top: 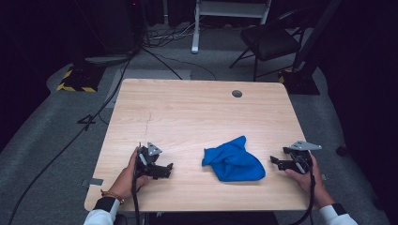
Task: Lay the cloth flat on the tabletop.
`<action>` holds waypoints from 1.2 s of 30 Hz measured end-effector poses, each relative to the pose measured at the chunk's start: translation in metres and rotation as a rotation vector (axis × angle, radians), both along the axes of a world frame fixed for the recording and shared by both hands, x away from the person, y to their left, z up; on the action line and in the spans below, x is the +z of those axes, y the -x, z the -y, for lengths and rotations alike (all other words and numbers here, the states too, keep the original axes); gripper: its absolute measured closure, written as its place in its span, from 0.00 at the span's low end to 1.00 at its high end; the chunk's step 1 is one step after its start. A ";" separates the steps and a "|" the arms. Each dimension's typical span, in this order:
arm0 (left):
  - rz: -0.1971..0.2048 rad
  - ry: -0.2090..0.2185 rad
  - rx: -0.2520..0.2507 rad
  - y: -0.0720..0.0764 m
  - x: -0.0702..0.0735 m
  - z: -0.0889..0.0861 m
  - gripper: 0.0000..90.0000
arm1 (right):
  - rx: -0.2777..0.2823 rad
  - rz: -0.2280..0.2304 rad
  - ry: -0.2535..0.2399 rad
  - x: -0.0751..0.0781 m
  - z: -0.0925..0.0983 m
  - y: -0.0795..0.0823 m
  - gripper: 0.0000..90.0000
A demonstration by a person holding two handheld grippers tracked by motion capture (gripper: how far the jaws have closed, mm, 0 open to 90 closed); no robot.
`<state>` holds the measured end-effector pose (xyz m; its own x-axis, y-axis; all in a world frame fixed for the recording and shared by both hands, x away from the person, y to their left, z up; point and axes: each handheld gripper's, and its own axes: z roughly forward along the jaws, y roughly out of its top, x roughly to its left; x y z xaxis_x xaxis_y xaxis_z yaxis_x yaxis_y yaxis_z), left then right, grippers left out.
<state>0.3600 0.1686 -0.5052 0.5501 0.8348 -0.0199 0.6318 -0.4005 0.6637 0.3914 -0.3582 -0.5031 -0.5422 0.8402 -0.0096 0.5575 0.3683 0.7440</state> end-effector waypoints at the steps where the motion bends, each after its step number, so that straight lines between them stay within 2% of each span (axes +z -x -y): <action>1: 0.003 -0.004 -0.017 0.000 0.000 0.002 0.00 | 0.002 -0.001 -0.001 0.000 0.000 0.000 0.26; 4: 0.005 -0.005 -0.089 0.001 0.000 0.011 0.00 | 0.005 0.001 0.002 0.000 -0.001 0.001 0.28; 8: 0.003 -0.005 -0.127 0.001 0.000 0.017 0.00 | 0.002 0.003 0.003 0.001 -0.001 0.002 0.28; 9: 0.007 -0.011 -0.158 0.000 0.001 0.020 0.00 | 0.002 0.002 0.003 0.001 -0.001 0.002 0.29; 10: 0.007 -0.011 -0.158 0.000 0.001 0.020 0.00 | 0.002 0.002 0.003 0.001 -0.001 0.002 0.29; 13: 0.011 -0.012 -0.216 -0.001 0.001 0.028 0.00 | 0.006 0.007 0.014 0.001 -0.002 0.004 0.30; 16: 0.003 -0.010 -0.275 -0.004 0.001 0.036 0.00 | 0.031 0.001 0.016 0.002 -0.005 0.005 0.31; 20: 0.000 -0.008 -0.305 -0.007 0.001 0.051 0.00 | 0.088 0.027 -0.004 0.009 -0.013 0.009 0.32; 26: 0.001 -0.004 -0.345 -0.011 0.001 0.078 0.00 | 0.203 0.088 0.006 0.024 -0.035 0.026 0.34; 29: 0.000 -0.009 -0.360 -0.012 0.001 0.088 0.00 | 0.265 0.079 -0.006 0.027 -0.047 0.033 0.35; 32: 0.001 -0.006 -0.371 -0.012 0.001 0.096 0.00 | 0.312 0.074 0.002 0.028 -0.057 0.038 0.35; 36: 0.004 -0.003 -0.388 -0.014 0.001 0.105 0.01 | 0.336 0.087 0.011 0.032 -0.063 0.042 0.36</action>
<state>0.3738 0.0632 -0.5041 0.8252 0.5646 -0.0151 0.4303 -0.6112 0.6643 0.3490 -0.2952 -0.4716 -0.7854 0.6143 -0.0763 0.3381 0.5291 0.7783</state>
